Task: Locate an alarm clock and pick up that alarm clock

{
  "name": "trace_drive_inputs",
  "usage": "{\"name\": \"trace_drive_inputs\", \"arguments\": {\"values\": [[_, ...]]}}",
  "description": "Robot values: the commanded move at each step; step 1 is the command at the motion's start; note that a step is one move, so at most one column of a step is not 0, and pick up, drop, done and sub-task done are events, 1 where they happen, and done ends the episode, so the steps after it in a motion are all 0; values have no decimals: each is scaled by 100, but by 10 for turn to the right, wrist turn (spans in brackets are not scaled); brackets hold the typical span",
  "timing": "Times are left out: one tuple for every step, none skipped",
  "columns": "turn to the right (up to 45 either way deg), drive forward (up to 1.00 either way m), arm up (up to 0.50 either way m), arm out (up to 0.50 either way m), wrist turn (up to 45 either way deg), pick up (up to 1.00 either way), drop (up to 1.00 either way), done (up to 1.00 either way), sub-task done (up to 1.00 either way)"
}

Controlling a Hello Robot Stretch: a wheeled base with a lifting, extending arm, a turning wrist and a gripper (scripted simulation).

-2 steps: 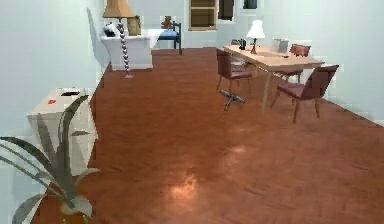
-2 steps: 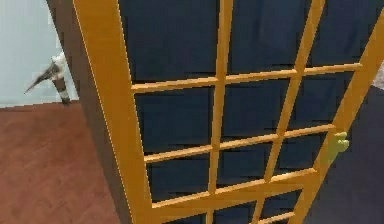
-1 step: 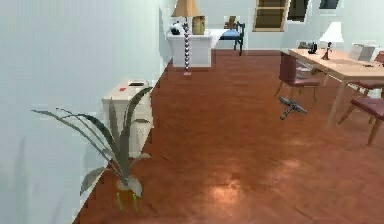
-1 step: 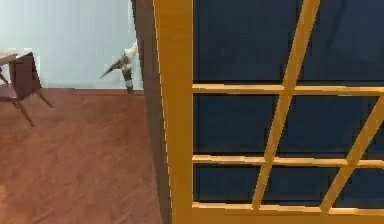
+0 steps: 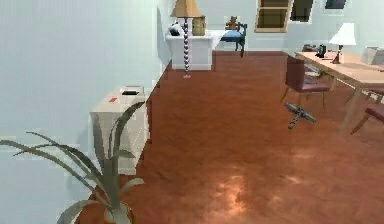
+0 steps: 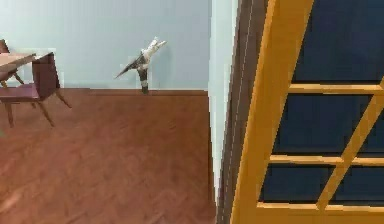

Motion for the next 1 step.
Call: {"name": "trace_drive_inputs", "arguments": {"values": [[210, 0, 0, 0, 0, 0, 0, 0, 0]]}}
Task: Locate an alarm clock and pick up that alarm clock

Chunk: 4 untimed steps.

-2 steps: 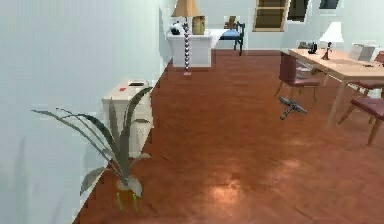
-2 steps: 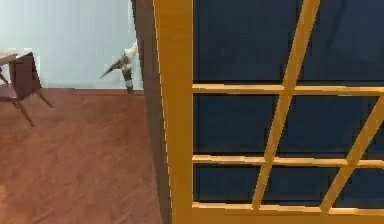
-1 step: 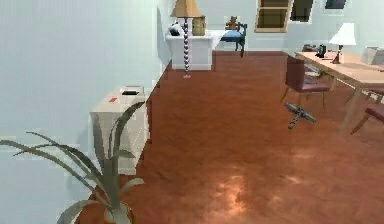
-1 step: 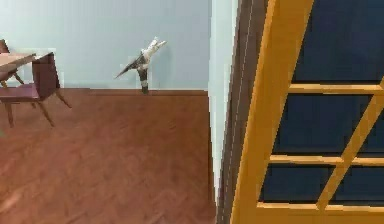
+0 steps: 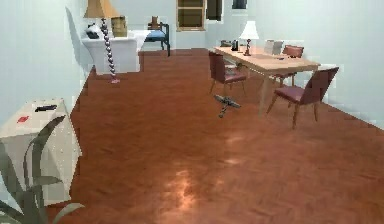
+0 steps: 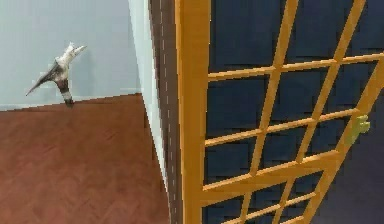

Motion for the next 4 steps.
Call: {"name": "trace_drive_inputs", "arguments": {"values": [[30, 0, 0, 0, 0, 0, 0, 0, 0], [0, 85, 0, 0, 0, 0, 0, 0, 0], [-90, 0, 0, 0, 0, 0, 0, 0, 0], [0, 100, 0, 0, 0, 0, 0, 0, 0]]}}
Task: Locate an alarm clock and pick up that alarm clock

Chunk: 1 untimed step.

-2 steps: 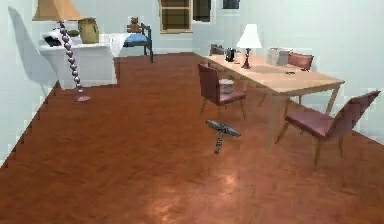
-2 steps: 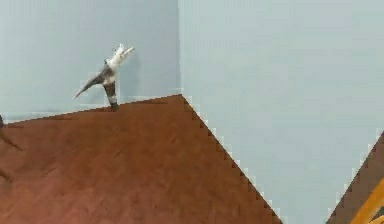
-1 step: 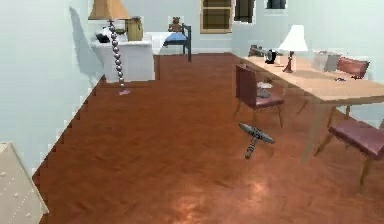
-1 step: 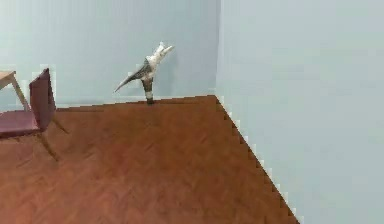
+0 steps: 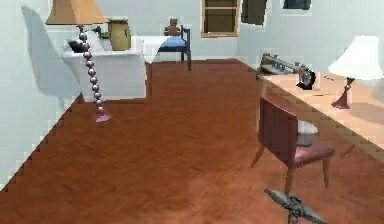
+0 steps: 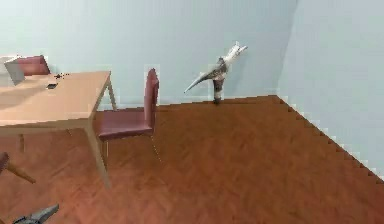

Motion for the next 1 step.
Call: {"name": "trace_drive_inputs", "arguments": {"values": [[0, 100, 0, 0, 0, 0, 0, 0, 0]]}}
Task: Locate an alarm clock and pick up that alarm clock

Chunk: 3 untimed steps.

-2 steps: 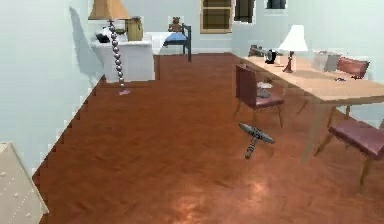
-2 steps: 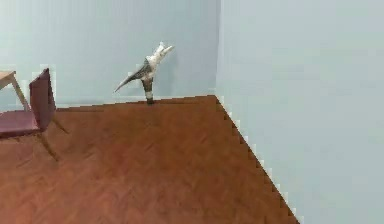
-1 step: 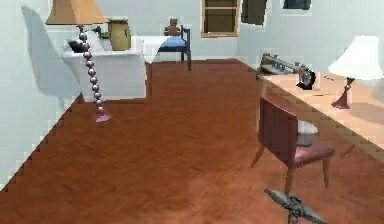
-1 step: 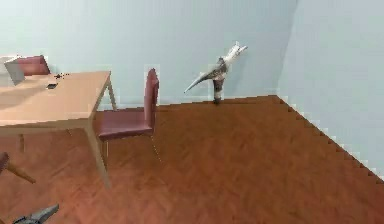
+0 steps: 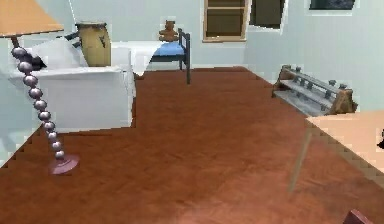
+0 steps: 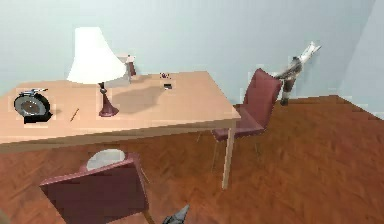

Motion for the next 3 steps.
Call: {"name": "trace_drive_inputs", "arguments": {"values": [[30, 0, 0, 0, 0, 0, 0, 0, 0], [0, 40, 0, 0, 0, 0, 0, 0, 0], [-270, 0, 0, 0, 0, 0, 0, 0, 0]]}}
